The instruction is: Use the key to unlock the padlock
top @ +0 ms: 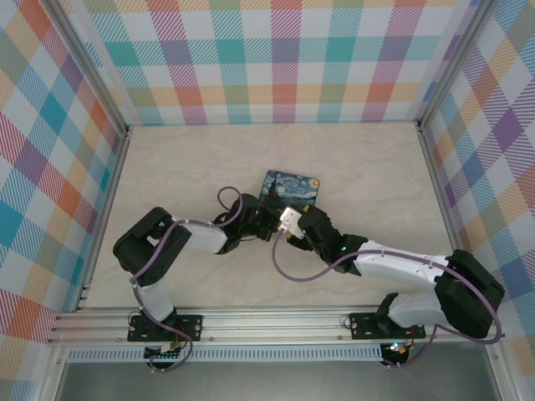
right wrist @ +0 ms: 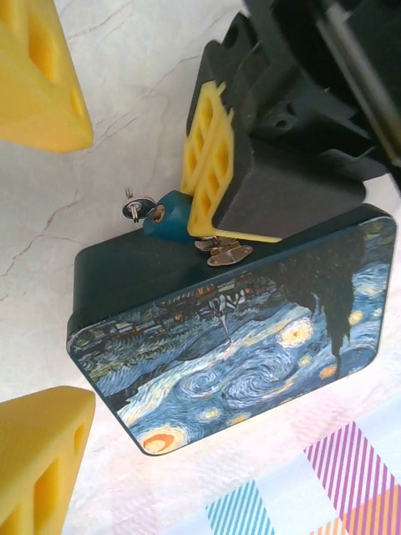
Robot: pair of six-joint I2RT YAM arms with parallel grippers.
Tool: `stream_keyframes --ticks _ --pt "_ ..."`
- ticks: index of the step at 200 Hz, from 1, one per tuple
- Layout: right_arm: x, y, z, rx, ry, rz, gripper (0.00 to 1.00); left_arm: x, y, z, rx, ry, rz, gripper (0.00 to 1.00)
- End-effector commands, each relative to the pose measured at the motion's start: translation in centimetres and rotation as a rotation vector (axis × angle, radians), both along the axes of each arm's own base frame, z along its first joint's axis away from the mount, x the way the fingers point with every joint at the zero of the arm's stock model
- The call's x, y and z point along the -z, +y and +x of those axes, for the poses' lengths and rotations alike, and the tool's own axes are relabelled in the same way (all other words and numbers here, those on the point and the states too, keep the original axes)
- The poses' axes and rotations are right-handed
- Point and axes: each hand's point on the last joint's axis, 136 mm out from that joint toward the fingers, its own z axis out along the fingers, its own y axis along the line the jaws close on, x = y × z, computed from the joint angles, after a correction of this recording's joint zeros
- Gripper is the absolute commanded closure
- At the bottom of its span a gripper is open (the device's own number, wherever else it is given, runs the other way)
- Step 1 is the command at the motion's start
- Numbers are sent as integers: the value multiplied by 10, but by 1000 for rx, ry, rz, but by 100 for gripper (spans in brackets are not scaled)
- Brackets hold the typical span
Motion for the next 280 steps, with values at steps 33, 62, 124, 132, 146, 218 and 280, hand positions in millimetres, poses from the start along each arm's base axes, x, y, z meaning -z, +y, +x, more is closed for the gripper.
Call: stream_keyframes --ticks 33,62,124,132,146,218,280 --pt "25 6 9 -85 -70 -173 34 -28 -6 7 7 -30 -70 100" --pt "28 15 14 -95 -79 -163 40 -28 -6 6 8 -28 -70 100" --pt "27 25 18 -93 -71 -110 55 -28 -6 6 9 -25 -69 100" --pt "26 26 19 -87 -70 -97 57 -28 -6 6 10 -25 -69 100" --pt "23 27 19 -79 -72 -70 57 -28 -6 5 11 -25 -70 100" --pt "24 32 23 -54 -60 -7 66 -27 -6 4 14 -21 -70 100" --pt "28 28 29 -3 -29 18 90 -28 -6 4 15 -20 -74 100"
